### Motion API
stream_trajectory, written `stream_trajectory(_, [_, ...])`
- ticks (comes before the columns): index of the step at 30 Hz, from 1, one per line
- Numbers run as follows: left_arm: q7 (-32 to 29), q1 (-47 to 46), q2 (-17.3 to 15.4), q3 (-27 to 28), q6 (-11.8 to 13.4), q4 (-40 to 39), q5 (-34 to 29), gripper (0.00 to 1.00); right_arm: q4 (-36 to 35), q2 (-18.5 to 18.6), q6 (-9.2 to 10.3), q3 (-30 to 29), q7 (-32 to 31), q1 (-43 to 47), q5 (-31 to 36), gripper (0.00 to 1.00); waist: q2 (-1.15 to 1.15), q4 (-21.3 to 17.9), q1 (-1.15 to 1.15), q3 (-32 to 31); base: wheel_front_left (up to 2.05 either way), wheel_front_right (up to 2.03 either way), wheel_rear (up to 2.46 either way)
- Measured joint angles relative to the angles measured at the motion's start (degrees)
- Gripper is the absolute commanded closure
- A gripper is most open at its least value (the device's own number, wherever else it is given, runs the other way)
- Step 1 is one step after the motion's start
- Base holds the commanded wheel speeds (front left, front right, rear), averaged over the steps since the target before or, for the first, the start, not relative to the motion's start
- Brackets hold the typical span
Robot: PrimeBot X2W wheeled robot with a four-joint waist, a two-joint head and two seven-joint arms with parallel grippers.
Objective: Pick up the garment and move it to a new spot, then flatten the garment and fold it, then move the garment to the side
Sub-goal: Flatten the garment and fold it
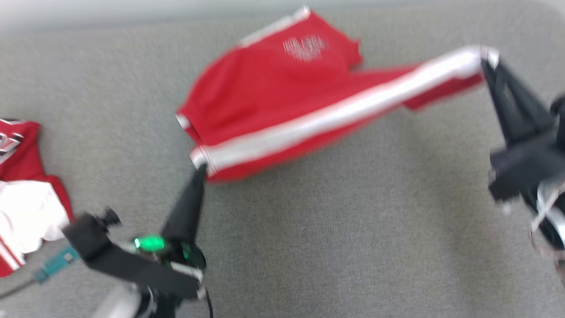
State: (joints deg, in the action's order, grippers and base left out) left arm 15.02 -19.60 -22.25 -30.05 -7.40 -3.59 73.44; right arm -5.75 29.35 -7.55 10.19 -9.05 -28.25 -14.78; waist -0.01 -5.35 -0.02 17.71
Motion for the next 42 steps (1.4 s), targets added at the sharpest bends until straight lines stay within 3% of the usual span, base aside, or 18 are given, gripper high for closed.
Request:
stream_trajectory(6, [-0.2,5.1,-1.8,-5.0,0.0,2.5,-1.3,1.0,-6.7,0.0,0.0,-4.1,-3.3,13.6,-1.3,1.0,0.0,0.5,0.0,-5.3,0.0,0.0,0.0])
stream_trajectory(13, [-0.2,10.3,-3.0,-8.1,0.0,6.1,-1.9,1.0,-9.3,-2.1,0.0,-6.6,-5.2,28.9,-2.9,1.0,0.0,0.9,0.01,-10.5,0.0,0.0,0.0])
stream_trajectory(23, [-2.6,14.3,-4.0,-11.6,0.5,8.5,-2.9,1.0,-8.1,-2.5,0.0,-5.0,-9.2,38.8,-6.5,1.0,0.0,1.6,0.02,-13.7,0.0,0.0,0.0])
stream_trajectory(34, [-3.0,14.5,-4.8,-11.4,1.3,8.1,-3.4,1.0,-10.9,-0.9,0.0,-6.7,-13.2,38.7,-7.8,1.0,0.01,2.9,0.03,-13.8,0.0,0.0,0.0])
stream_trajectory(42, [-2.6,7.1,0.6,-10.7,1.4,10.5,-3.9,1.0,-8.1,1.4,0.0,-4.3,-15.2,28.1,-7.6,1.0,0.02,4.8,0.03,-12.3,0.0,0.0,0.0])
